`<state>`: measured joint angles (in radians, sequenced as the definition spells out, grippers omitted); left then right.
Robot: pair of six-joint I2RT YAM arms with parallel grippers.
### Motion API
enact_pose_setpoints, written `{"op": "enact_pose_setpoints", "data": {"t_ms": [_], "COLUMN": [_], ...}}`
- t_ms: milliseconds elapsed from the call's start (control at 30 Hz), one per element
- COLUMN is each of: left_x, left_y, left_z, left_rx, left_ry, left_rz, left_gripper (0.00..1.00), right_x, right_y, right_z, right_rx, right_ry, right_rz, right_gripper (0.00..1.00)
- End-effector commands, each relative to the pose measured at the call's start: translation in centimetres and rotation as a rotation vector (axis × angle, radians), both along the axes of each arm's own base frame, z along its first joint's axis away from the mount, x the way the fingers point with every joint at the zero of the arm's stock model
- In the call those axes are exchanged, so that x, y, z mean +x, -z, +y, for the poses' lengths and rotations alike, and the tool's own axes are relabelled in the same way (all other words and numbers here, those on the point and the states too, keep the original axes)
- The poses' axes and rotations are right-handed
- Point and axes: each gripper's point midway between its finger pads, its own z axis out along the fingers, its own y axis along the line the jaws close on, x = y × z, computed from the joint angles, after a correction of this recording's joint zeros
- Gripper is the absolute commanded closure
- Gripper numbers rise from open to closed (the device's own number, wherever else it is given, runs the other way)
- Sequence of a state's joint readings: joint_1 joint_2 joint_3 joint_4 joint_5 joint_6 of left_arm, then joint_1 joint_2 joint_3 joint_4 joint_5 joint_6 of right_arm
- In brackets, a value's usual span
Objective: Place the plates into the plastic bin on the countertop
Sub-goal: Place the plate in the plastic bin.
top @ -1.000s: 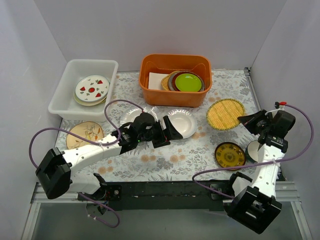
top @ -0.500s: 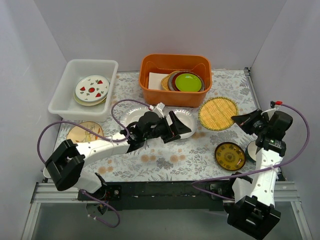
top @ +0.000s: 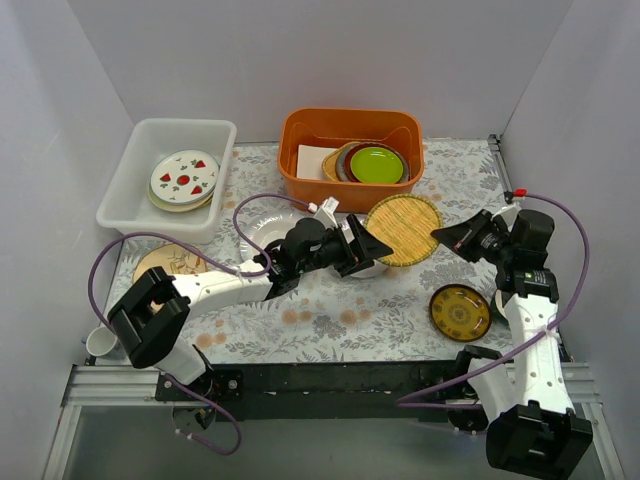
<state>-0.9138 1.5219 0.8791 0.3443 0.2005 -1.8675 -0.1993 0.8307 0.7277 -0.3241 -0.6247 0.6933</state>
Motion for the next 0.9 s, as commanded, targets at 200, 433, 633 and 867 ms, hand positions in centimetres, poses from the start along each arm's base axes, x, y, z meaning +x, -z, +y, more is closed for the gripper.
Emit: {"op": "enact_pose_setpoints", "data": {"t_ms": [200, 433, 633, 867], "left_x": [1.3, 1.6, 2.1, 2.5], "left_y": [-1.8, -2.1, -1.9, -2.0], "left_z": [-0.2, 0.3, 0.7, 1.2], "left_rx": [-0.044, -0.048, -0.032, -0.024], "left_ry": [-0.055, -0.080, -0.094, -0.113], "left_rz": [-0.056, -0.061, -0.053, -0.054], "left_gripper": [0.23, 0.56, 0.72, 1.00], "right_x": [0.8, 0.4, 0.4, 0.3], "right_y": [-5.8, -6.8, -6.7, -6.4], "right_z": [3.2, 4.0, 4.5, 4.9], "right_rx": [0.034, 0.039, 0.042, 0.049], "right_ry": [-0.098, -0.131, -0.152, -0.179], "right_rz": [-0.148, -0.162, -0.154, -0.162], "right_gripper": [0.99, 0.99, 0.99, 0.99]}}
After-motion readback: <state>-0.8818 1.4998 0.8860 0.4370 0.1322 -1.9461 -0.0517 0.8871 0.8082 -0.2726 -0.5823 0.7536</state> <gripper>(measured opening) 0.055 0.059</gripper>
